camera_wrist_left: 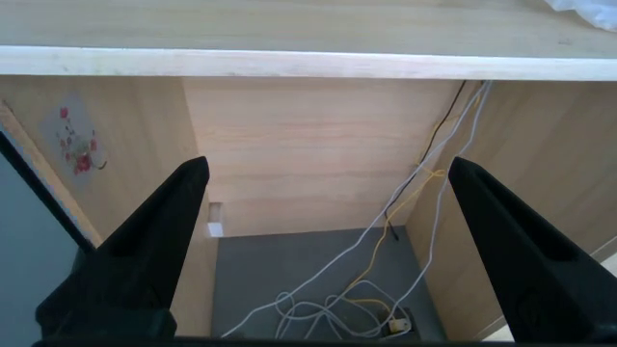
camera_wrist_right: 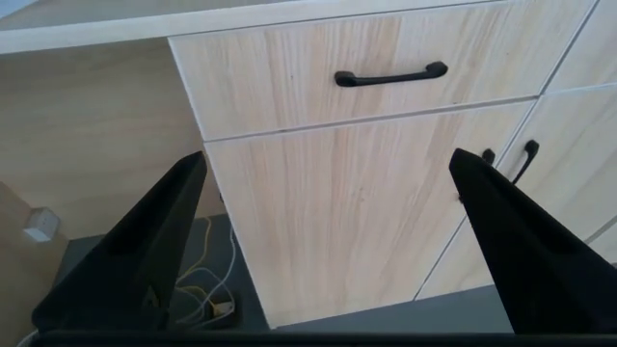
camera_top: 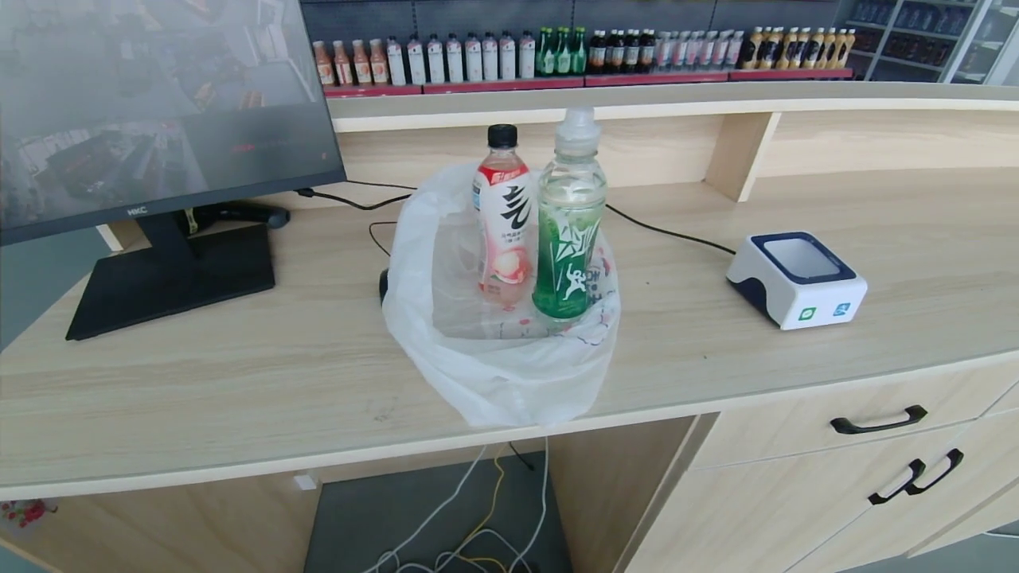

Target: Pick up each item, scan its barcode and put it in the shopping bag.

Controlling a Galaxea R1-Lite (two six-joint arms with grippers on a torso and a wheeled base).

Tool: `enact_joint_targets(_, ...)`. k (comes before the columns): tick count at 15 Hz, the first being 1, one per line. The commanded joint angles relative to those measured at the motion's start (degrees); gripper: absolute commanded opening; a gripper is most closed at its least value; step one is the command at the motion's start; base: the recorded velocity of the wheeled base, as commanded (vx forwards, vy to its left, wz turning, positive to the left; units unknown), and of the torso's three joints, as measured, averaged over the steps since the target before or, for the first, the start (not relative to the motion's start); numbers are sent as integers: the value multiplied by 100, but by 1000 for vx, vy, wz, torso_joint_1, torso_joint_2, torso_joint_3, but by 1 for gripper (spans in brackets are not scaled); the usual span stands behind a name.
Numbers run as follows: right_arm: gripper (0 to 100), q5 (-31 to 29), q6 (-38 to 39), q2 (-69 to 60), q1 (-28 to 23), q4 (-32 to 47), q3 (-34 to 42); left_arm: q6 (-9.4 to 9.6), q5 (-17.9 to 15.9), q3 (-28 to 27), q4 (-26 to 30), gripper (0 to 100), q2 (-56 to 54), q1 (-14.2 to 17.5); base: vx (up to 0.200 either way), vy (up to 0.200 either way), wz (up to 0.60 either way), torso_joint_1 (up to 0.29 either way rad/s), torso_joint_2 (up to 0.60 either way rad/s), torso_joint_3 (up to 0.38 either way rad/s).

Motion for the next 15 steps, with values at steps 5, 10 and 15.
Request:
enact_joint_targets(5, 100, 0, 1, 10, -3, -8, 2, -29, 0, 0, 1, 100, -1, -5, 0, -200, 0, -1, 1, 3)
enact_joint_targets(10, 100, 0, 1, 10, -3, -8, 2, -29, 0, 0, 1, 100, -1, 4, 0, -200, 0, 1, 2, -1)
enact_joint_targets(15, 100, 0, -16, 10, -3, -8, 2, -38, 0, 0, 1, 100, -1, 4, 0, -200, 0, 3, 2, 3)
